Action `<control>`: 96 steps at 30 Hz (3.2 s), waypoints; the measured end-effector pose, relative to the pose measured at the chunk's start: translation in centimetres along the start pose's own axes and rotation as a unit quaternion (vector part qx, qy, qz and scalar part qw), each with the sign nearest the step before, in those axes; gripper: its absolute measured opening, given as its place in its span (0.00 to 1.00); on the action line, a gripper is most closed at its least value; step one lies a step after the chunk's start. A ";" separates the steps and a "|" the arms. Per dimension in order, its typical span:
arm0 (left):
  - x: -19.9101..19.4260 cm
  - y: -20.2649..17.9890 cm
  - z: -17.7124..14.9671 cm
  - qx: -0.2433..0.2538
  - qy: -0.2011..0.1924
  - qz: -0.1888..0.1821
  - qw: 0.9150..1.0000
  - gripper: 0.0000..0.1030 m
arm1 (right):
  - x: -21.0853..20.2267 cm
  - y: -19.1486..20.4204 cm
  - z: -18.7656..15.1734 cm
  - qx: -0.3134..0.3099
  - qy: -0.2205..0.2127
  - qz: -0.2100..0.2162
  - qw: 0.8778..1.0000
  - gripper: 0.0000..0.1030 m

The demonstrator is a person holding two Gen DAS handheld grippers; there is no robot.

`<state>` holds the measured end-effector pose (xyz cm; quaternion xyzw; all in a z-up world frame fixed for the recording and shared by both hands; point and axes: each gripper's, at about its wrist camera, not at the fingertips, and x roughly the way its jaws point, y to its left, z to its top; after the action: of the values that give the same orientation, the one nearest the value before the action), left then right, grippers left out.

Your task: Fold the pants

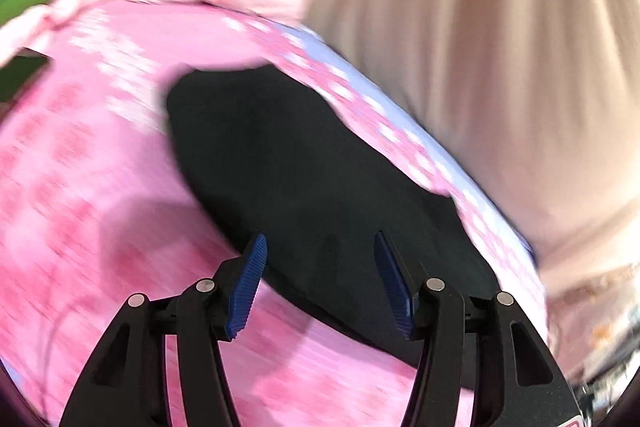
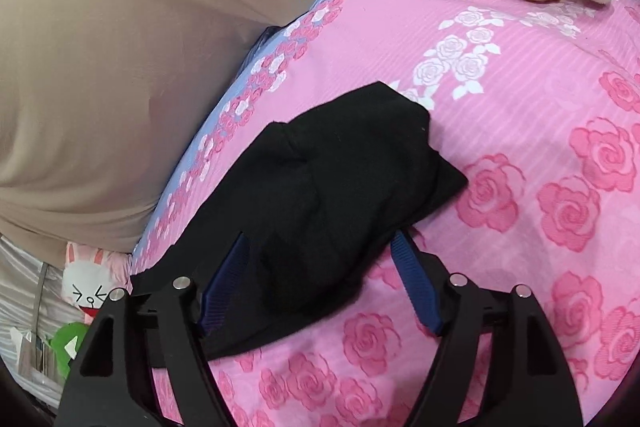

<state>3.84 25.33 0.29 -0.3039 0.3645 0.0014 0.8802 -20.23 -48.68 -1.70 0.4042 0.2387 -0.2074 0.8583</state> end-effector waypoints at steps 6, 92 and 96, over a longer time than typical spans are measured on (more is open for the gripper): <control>1.4 5.8 3.1 -0.090 0.013 -0.018 0.996 0.53 | 0.8 0.6 0.0 -0.005 -0.011 -0.011 1.000 0.58; -5.3 1.0 11.0 -0.033 0.075 -0.070 0.994 0.23 | -8.6 10.6 3.9 -0.107 -0.069 -0.030 0.991 0.15; -0.2 7.4 6.3 -0.083 0.150 -0.036 0.985 0.24 | -4.0 1.6 -0.4 -0.029 0.009 -0.058 0.998 0.15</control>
<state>6.09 34.81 -0.05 -0.3856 0.4795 -0.0453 0.7870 -22.67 -46.76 1.37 0.3659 0.2754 -0.2466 0.8541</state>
